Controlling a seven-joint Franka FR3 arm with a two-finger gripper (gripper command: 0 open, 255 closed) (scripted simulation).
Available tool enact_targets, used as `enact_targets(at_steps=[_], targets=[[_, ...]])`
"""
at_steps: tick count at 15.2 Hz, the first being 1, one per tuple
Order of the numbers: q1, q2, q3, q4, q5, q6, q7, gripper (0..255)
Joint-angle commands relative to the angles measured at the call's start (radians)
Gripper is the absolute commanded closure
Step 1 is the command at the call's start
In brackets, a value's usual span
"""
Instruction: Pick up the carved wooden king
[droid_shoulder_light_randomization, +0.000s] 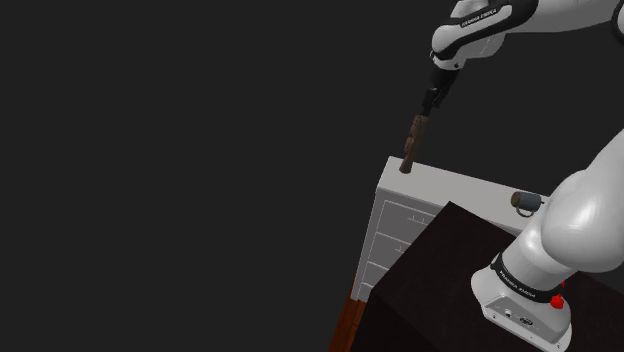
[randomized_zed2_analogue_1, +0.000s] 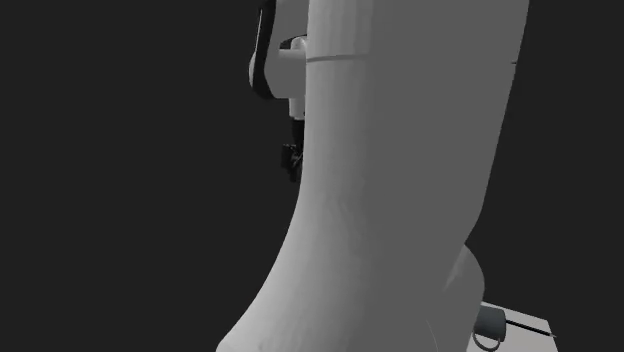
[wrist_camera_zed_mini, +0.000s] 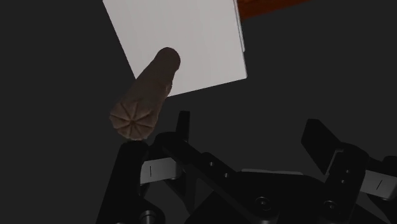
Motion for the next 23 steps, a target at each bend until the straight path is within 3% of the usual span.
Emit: enact_targets(at_steps=[1,5,11,21,22,23], targets=[[-0.012,0.096,-0.019,0.062,0.072,0.020,-0.080,0],[-0.073,0.278,-0.015,0.197,0.211,0.030,-0.219,0],[-0.212,0.538,0.044,0.454,0.367,-0.003,-0.361,0],[-0.231,0.599,0.070,0.435,0.404,0.069,-0.388,0],[-0.231,0.599,0.070,0.435,0.405,0.069,-0.388,255],[-0.232,0.599,0.070,0.435,0.405,0.069,-0.389,255]])
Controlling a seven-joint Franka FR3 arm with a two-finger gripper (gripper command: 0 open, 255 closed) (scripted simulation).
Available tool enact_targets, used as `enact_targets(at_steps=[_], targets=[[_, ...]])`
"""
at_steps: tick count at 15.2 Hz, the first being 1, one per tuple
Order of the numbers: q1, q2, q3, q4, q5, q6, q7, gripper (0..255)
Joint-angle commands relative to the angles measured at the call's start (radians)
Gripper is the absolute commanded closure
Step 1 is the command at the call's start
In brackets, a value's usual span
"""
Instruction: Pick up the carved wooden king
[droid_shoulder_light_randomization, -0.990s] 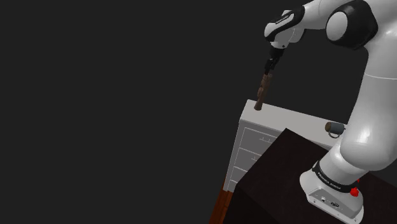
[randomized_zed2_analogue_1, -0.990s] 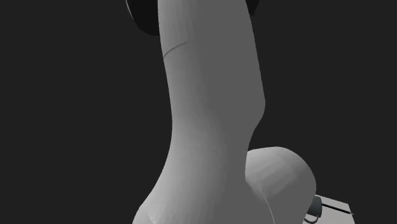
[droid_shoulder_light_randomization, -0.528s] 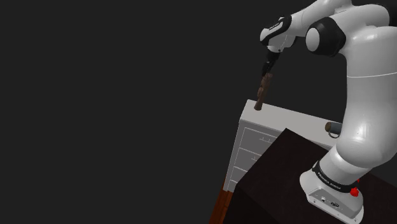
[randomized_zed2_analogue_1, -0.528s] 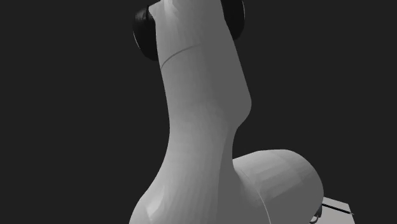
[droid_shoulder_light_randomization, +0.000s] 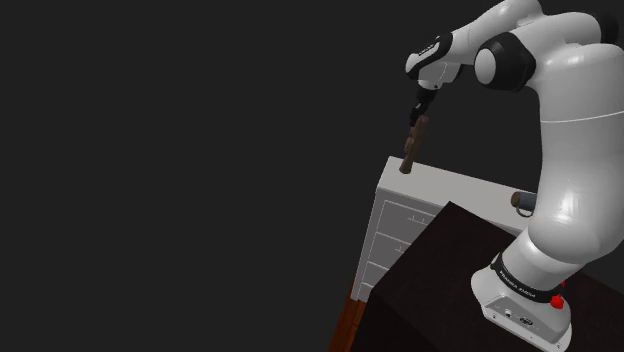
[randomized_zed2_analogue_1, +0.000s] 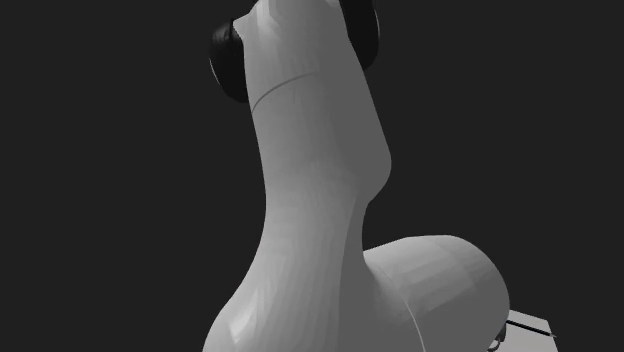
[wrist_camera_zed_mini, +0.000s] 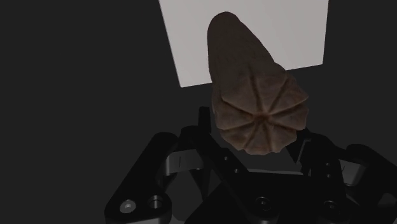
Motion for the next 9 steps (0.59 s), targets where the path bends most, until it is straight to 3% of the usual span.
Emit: enact_targets(at_steps=[1,9], targets=[[-0.001,0.001,0.000,0.000,0.001,0.001,-0.001,255],[0.002,-0.006,-0.003,0.004,-0.004,-0.009,0.003,255]])
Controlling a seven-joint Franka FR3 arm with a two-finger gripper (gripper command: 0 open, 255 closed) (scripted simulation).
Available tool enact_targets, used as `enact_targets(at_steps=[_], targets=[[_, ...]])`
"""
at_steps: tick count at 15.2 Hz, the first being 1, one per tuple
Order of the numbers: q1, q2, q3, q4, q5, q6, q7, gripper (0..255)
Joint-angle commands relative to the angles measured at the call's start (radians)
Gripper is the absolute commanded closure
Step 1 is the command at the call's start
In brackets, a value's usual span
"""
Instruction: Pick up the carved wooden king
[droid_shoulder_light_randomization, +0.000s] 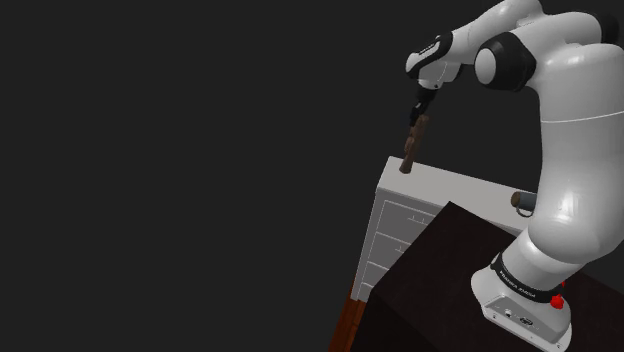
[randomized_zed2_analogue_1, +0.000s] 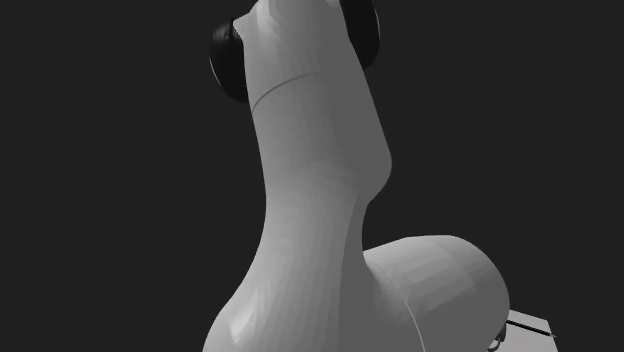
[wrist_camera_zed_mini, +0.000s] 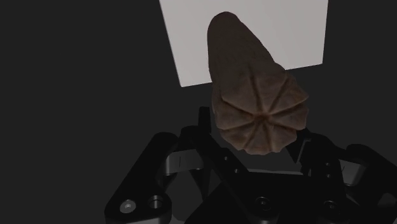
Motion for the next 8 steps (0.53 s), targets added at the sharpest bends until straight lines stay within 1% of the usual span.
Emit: enact_targets(at_steps=[1,8], targets=[[0.004,-0.012,-0.005,0.003,-0.007,-0.014,0.005,255],[0.012,-0.053,-0.023,0.038,-0.036,-0.084,0.026,255]])
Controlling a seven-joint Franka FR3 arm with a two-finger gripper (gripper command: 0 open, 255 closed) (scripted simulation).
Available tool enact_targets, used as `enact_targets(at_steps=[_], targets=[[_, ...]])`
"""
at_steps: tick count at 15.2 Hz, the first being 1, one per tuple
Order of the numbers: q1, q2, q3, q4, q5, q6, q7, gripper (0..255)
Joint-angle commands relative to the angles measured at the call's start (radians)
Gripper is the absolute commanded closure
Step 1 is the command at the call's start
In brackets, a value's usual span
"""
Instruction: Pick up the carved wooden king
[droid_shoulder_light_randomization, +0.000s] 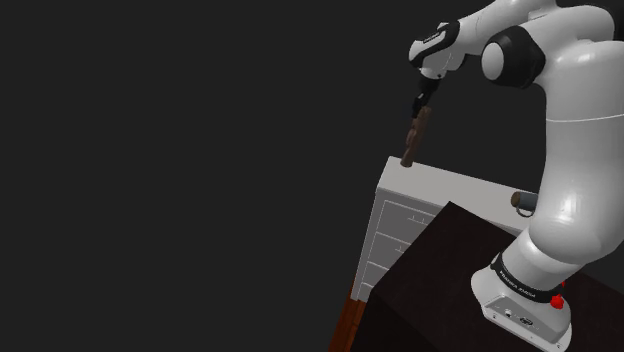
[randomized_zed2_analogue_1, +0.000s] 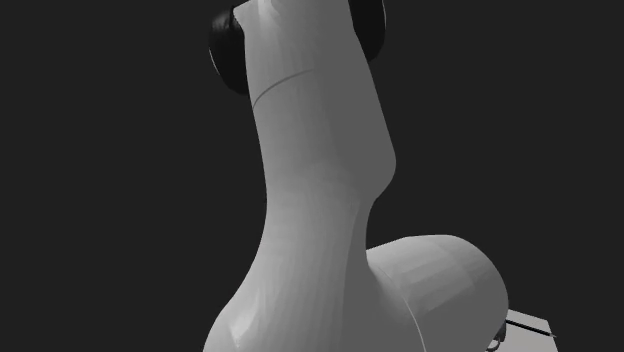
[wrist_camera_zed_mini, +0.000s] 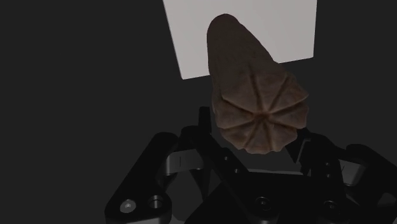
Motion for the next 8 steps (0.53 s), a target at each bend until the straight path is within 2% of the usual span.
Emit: enact_targets(at_steps=[1,8], targets=[[0.001,-0.013,-0.005,0.009,-0.008,-0.020,0.003,255],[0.004,-0.037,-0.016,0.044,-0.026,-0.075,0.017,255]])
